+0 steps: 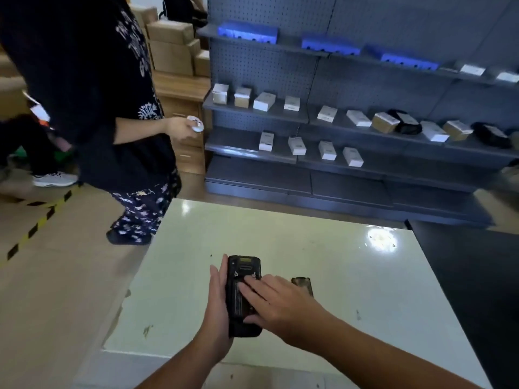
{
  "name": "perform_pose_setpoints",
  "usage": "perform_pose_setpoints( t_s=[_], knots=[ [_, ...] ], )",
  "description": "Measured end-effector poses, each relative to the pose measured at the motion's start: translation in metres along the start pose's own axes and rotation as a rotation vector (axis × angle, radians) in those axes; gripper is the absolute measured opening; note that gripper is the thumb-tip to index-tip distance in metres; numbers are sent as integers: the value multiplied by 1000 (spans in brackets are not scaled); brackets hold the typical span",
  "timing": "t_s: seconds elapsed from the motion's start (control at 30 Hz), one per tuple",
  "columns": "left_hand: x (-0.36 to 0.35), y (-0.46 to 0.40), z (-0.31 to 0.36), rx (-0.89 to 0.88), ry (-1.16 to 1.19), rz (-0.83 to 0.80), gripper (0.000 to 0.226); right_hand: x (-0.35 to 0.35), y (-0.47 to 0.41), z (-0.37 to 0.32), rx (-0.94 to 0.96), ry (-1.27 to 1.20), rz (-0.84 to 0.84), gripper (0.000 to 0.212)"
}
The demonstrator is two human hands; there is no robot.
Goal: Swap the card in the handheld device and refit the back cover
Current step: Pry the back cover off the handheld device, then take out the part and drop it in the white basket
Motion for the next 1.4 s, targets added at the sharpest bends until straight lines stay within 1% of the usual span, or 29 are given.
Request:
perform_pose_setpoints(
  t_s=[0.03,0.1,0.17,0.2,0.3,0.37,0.43,0.5,0.57,0.63,0.73,0.77,0.8,0.83,0.9,0.93,1.07,1.17,1.27,1.4],
  knots=[
    [-1,0,0,-9,-1,12,53,0,1,0,24,47,-4,54],
    [-2,-1,2,-33,8,1,50,3,4,2,50,25,-25,53],
    [-2,-3,2,-38,6,-14,52,5,2,6,44,-80,-5,48],
    [-1,-3,1,-38,-6,-21,53,8,1,8,11,-172,8,46],
    [2,-4,-4,-34,-33,-15,46,19,-3,8,-186,-473,98,41],
    [5,-6,-7,-29,-27,24,40,21,-3,6,-302,-718,76,36],
    [2,-7,-4,-24,-34,38,45,21,-6,-2,-410,-880,70,32],
    [-5,-6,-1,-20,-73,35,46,22,-11,-12,-556,-995,77,36],
    [-14,-3,2,-12,-65,12,51,20,-17,-17,-635,-1014,66,47],
    [-13,-5,-2,-15,-76,15,56,20,-23,-20,-664,-1018,15,56],
    [1,-16,-12,12,-155,28,44,21,-23,-21,-681,-1027,-96,62],
    [8,-21,-15,26,-171,51,52,21,-21,-24,-678,-1030,-123,63],
    [14,-25,-18,33,-173,72,60,21,-17,-26,-674,-1033,-135,61],
    [19,-28,-21,5,-223,82,61,21,-12,-27,-672,-1030,-136,56],
    [33,-35,-24,-77,-430,157,45,19,-2,-23,-673,-1000,-126,47],
    [40,-37,-25,-93,-472,211,41,19,2,-19,-683,-988,-121,44],
    [77,-61,-35,-25,-454,354,49,11,13,-1,-756,-1008,-106,36],
    [98,-78,-44,-11,-423,442,54,-5,17,8,-815,-1014,-71,41],
    [115,-92,-58,38,-508,439,59,-25,21,10,-873,-1022,-70,44],
    [127,-107,-73,83,-702,372,65,-43,25,9,-909,-1036,-99,45]
  ],
)
Point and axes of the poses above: each hand's wrist, its own y-axis away from the middle knuckle, its own x-axis out of the back of the hand, z = x × y, the point moved 1 cm from there along -y, towards the middle knuckle, and after that the axes turned 12 degrees about -z, right-handed, at the moved point
